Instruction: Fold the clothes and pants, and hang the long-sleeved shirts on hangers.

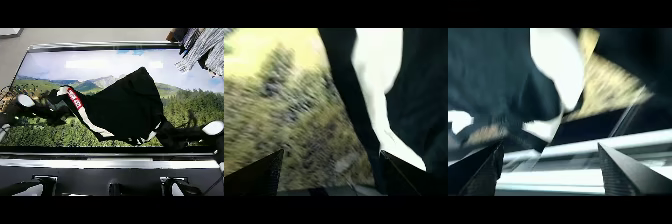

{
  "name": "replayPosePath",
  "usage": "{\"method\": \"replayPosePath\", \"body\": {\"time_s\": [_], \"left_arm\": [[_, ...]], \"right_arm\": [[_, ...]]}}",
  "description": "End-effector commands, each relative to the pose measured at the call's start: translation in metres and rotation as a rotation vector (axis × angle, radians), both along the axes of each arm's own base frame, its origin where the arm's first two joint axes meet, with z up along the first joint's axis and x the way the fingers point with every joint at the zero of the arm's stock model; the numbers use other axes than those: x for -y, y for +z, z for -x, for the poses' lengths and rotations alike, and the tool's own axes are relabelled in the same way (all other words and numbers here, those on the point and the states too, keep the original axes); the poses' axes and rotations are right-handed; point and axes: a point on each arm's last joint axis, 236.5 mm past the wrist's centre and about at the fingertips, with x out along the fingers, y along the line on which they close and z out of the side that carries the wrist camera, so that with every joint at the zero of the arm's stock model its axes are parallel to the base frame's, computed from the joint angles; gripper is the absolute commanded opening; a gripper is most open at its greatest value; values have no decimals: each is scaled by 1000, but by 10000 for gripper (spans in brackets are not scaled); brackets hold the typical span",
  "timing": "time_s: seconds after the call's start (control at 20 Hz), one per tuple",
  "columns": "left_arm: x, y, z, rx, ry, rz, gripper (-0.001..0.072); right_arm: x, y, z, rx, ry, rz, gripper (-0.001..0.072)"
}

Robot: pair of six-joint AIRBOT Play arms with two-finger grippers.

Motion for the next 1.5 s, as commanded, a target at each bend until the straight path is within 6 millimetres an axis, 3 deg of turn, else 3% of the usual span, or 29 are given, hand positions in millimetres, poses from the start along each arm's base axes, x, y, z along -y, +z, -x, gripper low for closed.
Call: {"method": "replayPosePath", "body": {"time_s": [0.0, 0.15, 0.2, 0.25, 0.35, 0.55, 0.7, 0.95, 1.05, 1.2, 1.45], "left_arm": [[51, -17, 30, -21, -79, 35, 666], [81, -19, 37, 4, -136, 31, 666], [89, -19, 39, 16, -157, 29, 666], [95, -19, 41, 26, -174, 28, 666], [102, -20, 45, 46, -215, 9, 666], [98, -27, 50, 61, -276, -53, 666], [98, -27, 51, 60, -278, -53, 666], [91, -29, 49, 84, -321, -90, 666], [88, -31, 49, 89, -333, -109, 666], [88, -32, 51, 89, -346, -117, 666], [88, -33, 53, 90, -364, -130, 666]], "right_arm": [[-43, -22, 16, -11, -27, -65, 660], [-62, -26, 1, 36, -68, -48, 659], [-70, -28, 2, 34, -51, -49, 647], [-77, -30, 7, 30, -15, -44, 585], [-87, -34, 20, 47, 96, 2, 583], [-86, -47, 37, 56, 216, 133, 554], [-76, -47, 26, 87, 196, 202, 552], [-40, -17, -6, 186, 256, 414, 516], [-43, -23, -3, 153, 260, 400, 517], [-67, -27, 4, 153, 350, 315, 510], [-64, -30, 13, 137, 417, 331, 509]]}}
